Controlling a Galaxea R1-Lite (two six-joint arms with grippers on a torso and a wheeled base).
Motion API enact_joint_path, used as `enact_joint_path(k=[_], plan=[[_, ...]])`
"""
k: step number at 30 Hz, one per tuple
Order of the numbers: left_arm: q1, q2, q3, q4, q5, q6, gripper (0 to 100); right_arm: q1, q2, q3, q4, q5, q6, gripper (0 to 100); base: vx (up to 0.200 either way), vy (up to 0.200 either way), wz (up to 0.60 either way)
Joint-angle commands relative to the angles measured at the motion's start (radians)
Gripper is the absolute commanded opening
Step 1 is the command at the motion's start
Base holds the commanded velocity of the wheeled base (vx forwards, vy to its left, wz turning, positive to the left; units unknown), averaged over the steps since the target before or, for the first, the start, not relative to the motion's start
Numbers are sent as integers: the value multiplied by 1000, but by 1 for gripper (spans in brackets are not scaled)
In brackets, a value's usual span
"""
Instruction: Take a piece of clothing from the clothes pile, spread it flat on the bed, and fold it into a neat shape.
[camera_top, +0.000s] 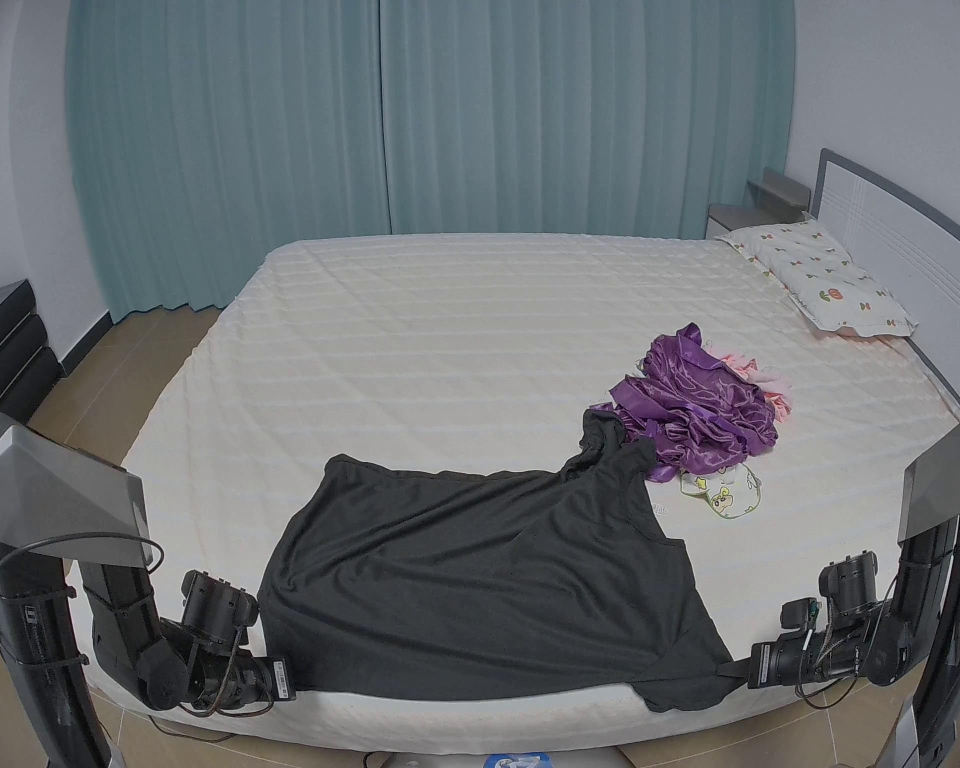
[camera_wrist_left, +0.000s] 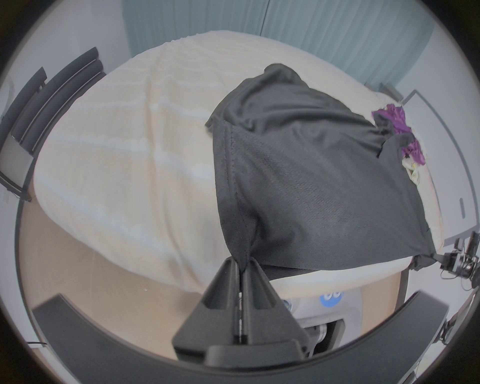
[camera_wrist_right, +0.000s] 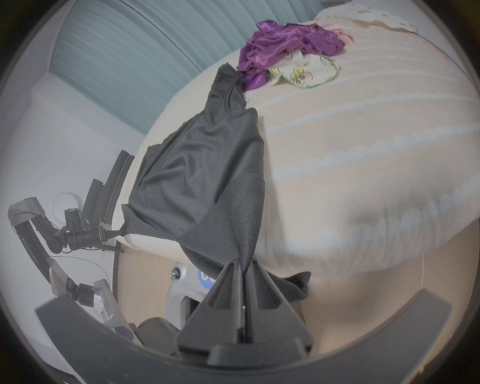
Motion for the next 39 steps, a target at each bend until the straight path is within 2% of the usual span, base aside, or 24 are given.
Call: enact_joint_path(k=[1,6,13,17,22,23,31,32,34,35,37,39], plan=[[1,-91,-9,105,14,21,0,0,-38,17,69,0,-40,0,0,0,0],[-1,-113,-29,226,84,55,0,2,-37,17,136,-3,-97,0,0,0,0],[-24,-79,-27,265,86,57,0,0,-37,17,164,-23,-123,0,0,0,0],[-38,-55,-26,268,86,55,0,2,-27,17,222,-63,-189,0,0,0,0],[-38,-44,-32,259,75,49,0,2,-23,17,212,-66,-205,0,0,0,0],[-38,-44,-32,259,75,49,100,0,-23,17,212,-66,-205,100,0,0,0],[-32,-65,-37,262,55,44,100,-24,-44,17,126,-54,-145,100,0,0,0],[-22,-105,-37,268,54,44,100,-35,-64,17,64,-42,-83,100,0,0,0],[-4,-144,-40,269,50,43,100,-35,-66,16,0,-28,-30,100,0,0,0],[-4,-144,-40,269,50,43,100,-35,-66,16,0,-28,-30,100,0,0,0],[41,-208,-58,269,20,43,100,-30,-49,-4,-103,-31,33,100,0,0,0],[51,-219,-70,269,3,41,100,-27,-41,-18,-121,-31,47,100,0,0,0]])
